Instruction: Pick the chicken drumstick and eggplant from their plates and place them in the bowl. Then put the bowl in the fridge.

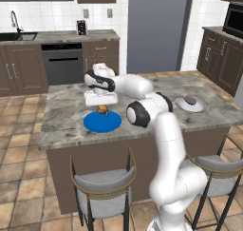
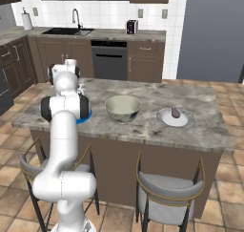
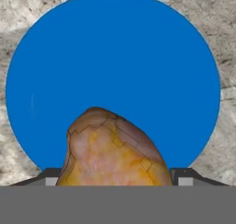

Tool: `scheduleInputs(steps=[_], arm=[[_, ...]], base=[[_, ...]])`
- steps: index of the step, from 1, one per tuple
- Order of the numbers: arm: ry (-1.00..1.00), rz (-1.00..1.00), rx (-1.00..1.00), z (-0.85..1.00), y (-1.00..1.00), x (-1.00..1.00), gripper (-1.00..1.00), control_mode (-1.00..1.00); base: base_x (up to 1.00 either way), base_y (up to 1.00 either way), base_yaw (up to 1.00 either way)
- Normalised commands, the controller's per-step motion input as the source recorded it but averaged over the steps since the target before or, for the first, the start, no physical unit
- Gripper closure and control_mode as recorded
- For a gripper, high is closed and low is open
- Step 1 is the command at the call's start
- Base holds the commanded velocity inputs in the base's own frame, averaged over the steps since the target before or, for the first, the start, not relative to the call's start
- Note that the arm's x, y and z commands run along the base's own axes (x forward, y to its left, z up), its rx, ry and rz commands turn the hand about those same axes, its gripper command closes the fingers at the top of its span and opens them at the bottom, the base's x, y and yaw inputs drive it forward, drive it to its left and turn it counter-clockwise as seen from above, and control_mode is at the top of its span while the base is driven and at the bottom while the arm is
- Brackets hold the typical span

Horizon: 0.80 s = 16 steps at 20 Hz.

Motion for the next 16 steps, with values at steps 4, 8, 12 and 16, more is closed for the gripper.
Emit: scheduleInputs(steps=[4, 8, 12, 16], arm=[[-0.19, 0.02, 0.0, 0.28, -0.39, -0.41, 1.0, -1.0], [-0.23, 0.01, 0.05, 0.22, -0.5, -0.47, 1.0, -1.0], [-0.22, 0.02, 0.07, 0.3, -0.5, -0.49, 1.0, -1.0], [-0.25, 0.02, 0.07, 0.31, -0.53, -0.44, 1.0, -1.0]], base=[[0.0, 0.0, 0.0], [0.0, 0.0, 0.0], [0.0, 0.0, 0.0], [0.0, 0.0, 0.0]])
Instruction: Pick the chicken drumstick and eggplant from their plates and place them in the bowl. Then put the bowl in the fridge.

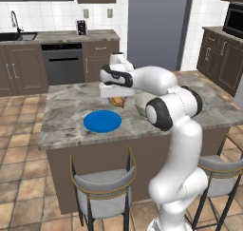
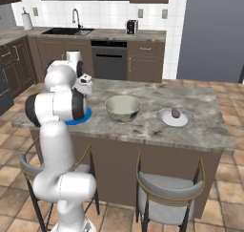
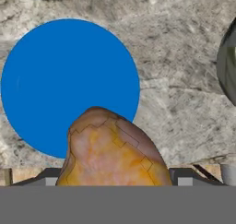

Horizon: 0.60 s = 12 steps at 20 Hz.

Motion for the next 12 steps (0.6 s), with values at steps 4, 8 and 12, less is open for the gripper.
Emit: scheduleInputs(steps=[4, 8, 12], arm=[[-0.22, 0.0, 0.07, 0.32, -0.51, -0.15, 1.0, -1.0], [-0.12, 0.0, 0.07, 0.35, -0.55, -0.04, 1.0, -1.0], [-0.06, 0.0, 0.06, 0.24, -0.56, 0.03, 1.0, -1.0]], base=[[0.0, 0.0, 0.0], [0.0, 0.0, 0.0], [0.0, 0.0, 0.0]])
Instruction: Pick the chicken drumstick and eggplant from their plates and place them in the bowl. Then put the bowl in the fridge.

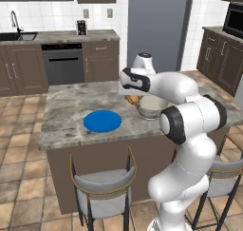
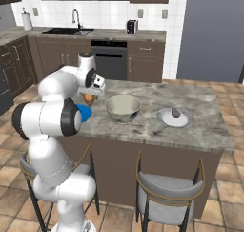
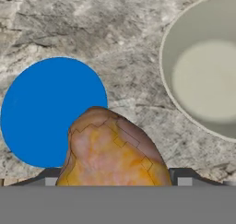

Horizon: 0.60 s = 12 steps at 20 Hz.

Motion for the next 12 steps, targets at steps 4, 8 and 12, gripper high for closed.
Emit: scheduleInputs(steps=[4, 8, 12], arm=[[-0.01, 0.0, 0.02, 0.12, -0.62, 0.13, 1.0, -1.0], [0.0, 0.0, 0.0, 0.05, -0.64, 0.27, 1.0, -1.0], [0.02, 0.0, 0.01, 0.0, -0.64, 0.31, 1.0, -1.0]], base=[[0.0, 0.0, 0.0], [0.0, 0.0, 0.0], [0.0, 0.0, 0.0]])
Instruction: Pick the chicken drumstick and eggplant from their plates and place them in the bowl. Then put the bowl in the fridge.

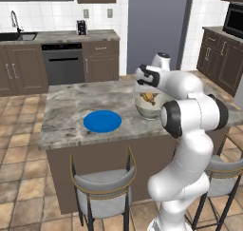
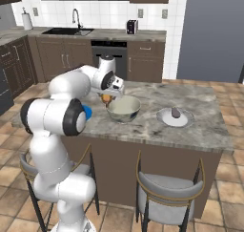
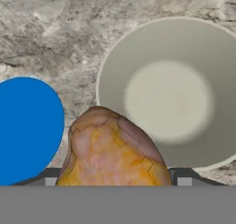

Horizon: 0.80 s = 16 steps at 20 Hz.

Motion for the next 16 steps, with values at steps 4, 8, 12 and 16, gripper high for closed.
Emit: scheduleInputs(steps=[4, 8, 12, 16], arm=[[0.01, -0.02, 0.0, -0.13, -0.43, 0.3, 1.0, -1.0], [0.0, -0.05, 0.0, -0.32, -0.21, 0.29, 1.0, -1.0], [0.05, -0.04, 0.0, -0.27, -0.15, 0.45, 1.0, -1.0], [0.12, -0.03, 0.0, -0.29, -0.08, 0.38, 1.0, -1.0]], base=[[0.0, 0.0, 0.0], [0.0, 0.0, 0.0], [0.0, 0.0, 0.0], [0.0, 0.0, 0.0]])
